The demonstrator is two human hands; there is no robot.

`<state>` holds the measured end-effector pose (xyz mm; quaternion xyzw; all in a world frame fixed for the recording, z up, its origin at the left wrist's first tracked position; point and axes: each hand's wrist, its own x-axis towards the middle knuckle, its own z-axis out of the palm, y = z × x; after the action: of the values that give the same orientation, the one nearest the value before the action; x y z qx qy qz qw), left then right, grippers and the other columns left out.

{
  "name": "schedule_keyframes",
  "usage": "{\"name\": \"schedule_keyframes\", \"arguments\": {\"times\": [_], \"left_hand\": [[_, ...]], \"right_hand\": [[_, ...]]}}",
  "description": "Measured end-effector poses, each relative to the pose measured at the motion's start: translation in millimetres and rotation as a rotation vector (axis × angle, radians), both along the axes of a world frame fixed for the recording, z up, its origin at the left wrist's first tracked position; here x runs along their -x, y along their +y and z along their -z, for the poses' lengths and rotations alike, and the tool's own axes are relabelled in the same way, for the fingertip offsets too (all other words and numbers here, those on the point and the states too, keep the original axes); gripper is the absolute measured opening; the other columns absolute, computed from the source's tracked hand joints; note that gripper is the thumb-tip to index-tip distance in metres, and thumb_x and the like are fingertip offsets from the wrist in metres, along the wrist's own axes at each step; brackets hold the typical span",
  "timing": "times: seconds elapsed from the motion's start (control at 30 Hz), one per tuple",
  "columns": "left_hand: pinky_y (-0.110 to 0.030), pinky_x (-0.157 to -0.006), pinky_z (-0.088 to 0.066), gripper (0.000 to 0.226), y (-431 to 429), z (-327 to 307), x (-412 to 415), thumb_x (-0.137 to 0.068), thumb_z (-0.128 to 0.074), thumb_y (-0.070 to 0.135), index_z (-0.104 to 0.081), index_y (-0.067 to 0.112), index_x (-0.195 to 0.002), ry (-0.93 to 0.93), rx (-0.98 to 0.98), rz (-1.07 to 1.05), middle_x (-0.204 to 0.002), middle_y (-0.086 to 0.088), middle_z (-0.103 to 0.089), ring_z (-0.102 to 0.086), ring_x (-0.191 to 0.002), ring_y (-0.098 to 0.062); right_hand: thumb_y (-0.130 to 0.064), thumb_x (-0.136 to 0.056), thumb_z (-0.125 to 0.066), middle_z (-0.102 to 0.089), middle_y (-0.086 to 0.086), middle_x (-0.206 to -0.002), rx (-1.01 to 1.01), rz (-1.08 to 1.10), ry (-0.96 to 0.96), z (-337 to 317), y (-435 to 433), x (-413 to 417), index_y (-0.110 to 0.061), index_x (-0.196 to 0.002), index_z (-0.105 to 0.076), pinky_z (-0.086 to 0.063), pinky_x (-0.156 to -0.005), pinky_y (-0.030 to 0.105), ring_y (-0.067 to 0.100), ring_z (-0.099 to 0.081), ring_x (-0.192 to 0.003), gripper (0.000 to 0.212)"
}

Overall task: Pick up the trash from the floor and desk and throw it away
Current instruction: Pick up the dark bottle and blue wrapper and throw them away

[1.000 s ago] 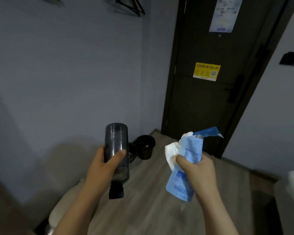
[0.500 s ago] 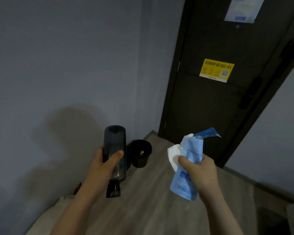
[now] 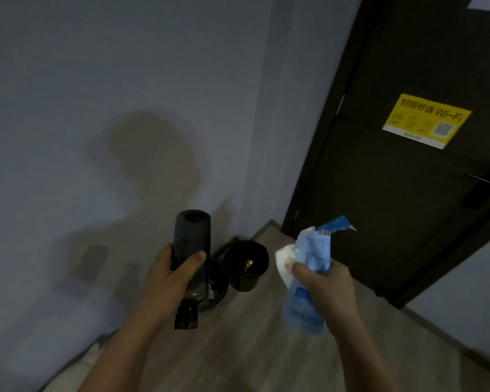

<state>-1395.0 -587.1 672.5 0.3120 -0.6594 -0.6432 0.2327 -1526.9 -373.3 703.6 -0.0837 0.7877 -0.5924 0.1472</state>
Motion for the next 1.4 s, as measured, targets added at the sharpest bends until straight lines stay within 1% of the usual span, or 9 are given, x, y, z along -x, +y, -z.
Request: {"name": "schedule_keyframes", "arguments": {"times": [0.13, 0.27, 0.43, 0.57, 0.87, 1.0, 1.1, 1.17, 1.4], "left_hand": [[-0.013, -0.046, -0.049, 0.015, -27.4, 12.3, 47.2, -0.083, -0.067, 0.035, -0.056, 0.038, -0.092, -0.006, -0.030, -0.064, -0.090, 0.005, -0.067, -0.068, -0.067, -0.004], [-0.027, -0.060, -0.056, 0.023, -54.5, 22.2, 102.0, -0.081, -0.069, 0.040, -0.056, 0.037, -0.100, -0.064, -0.013, -0.133, -0.096, 0.008, -0.067, -0.069, -0.078, -0.012], [-0.025, -0.062, -0.052, 0.022, -79.8, 28.8, 163.5, -0.082, -0.069, 0.039, -0.053, 0.039, -0.098, -0.141, 0.007, -0.204, -0.096, 0.008, -0.066, -0.067, -0.081, -0.012], [-0.018, -0.055, -0.048, 0.017, -94.2, 45.4, 191.8, -0.084, -0.066, 0.038, -0.052, 0.041, -0.091, -0.212, -0.019, -0.239, -0.090, 0.010, -0.065, -0.067, -0.072, -0.006], [-0.029, -0.064, -0.049, 0.022, -151.4, 102.7, 217.1, -0.085, -0.067, 0.032, -0.050, 0.032, -0.099, -0.346, -0.132, -0.314, -0.091, 0.006, -0.063, -0.063, -0.081, -0.014], [-0.023, -0.058, -0.047, 0.023, -187.3, 138.5, 224.3, -0.085, -0.067, 0.032, -0.050, 0.032, -0.100, -0.402, -0.181, -0.309, -0.089, 0.007, -0.064, -0.063, -0.077, -0.012], [-0.019, -0.054, -0.045, 0.022, -213.2, 172.3, 230.4, -0.085, -0.067, 0.031, -0.049, 0.034, -0.097, -0.453, -0.223, -0.285, -0.086, 0.006, -0.064, -0.064, -0.073, -0.009], [-0.022, -0.055, -0.046, 0.023, -228.3, 197.2, 233.4, -0.085, -0.067, 0.031, -0.049, 0.033, -0.097, -0.498, -0.239, -0.265, -0.086, 0.005, -0.064, -0.063, -0.074, -0.011], [-0.035, -0.070, -0.054, 0.024, -256.1, 285.3, 241.6, -0.084, -0.068, 0.031, -0.050, 0.032, -0.101, -0.639, -0.267, -0.191, -0.089, 0.000, -0.066, -0.066, -0.080, -0.019]], "right_hand": [[-0.019, -0.083, -0.070, -0.056, -0.005, -0.079, -0.046, -0.022, -0.055, 17.2, -38.3, 64.4, -0.027, -0.083, -0.046, -0.047, -0.055, 0.025, 0.009, -0.058, -0.070, 0.025], [-0.017, -0.083, -0.070, -0.053, -0.002, -0.065, -0.106, -0.069, -0.020, 31.3, -74.4, 131.9, -0.024, -0.068, -0.045, -0.042, -0.047, 0.020, 0.009, -0.053, -0.056, 0.030], [-0.010, -0.079, -0.072, -0.056, -0.001, -0.054, -0.133, -0.132, 0.004, 52.0, -115.0, 208.8, -0.011, -0.064, -0.055, -0.038, -0.037, 0.010, 0.002, -0.053, -0.040, 0.023], [-0.009, -0.080, -0.071, -0.055, 0.001, -0.051, -0.176, -0.228, -0.007, 76.7, -143.6, 249.1, -0.006, -0.062, -0.053, -0.039, -0.038, 0.014, 0.003, -0.051, -0.039, 0.026], [-0.018, -0.089, -0.062, -0.054, 0.001, -0.057, -0.339, -0.359, -0.124, 151.4, -214.4, 289.0, -0.013, -0.063, -0.050, -0.037, -0.042, 0.011, 0.008, -0.052, -0.051, 0.028], [-0.018, -0.092, -0.059, -0.057, 0.004, -0.070, -0.427, -0.441, -0.240, 191.8, -254.3, 298.4, -0.007, -0.081, -0.058, -0.042, -0.059, 0.024, 0.016, -0.056, -0.066, 0.016], [-0.020, -0.094, -0.058, -0.061, -0.004, -0.075, -0.513, -0.532, -0.245, 231.9, -283.9, 304.4, -0.017, -0.084, -0.059, -0.041, -0.056, 0.017, 0.005, -0.055, -0.065, 0.010], [-0.022, -0.095, -0.056, -0.065, 0.009, -0.084, -0.598, -0.620, -0.231, 262.2, -303.7, 308.0, -0.004, -0.093, -0.062, -0.039, -0.058, 0.021, 0.014, -0.056, -0.070, 0.018], [-0.019, -0.092, -0.059, -0.044, -0.004, -0.063, -0.687, -0.660, -0.353, 379.8, -340.4, 310.0, -0.019, -0.070, -0.045, -0.032, -0.047, 0.011, 0.006, -0.044, -0.057, 0.026]]}}
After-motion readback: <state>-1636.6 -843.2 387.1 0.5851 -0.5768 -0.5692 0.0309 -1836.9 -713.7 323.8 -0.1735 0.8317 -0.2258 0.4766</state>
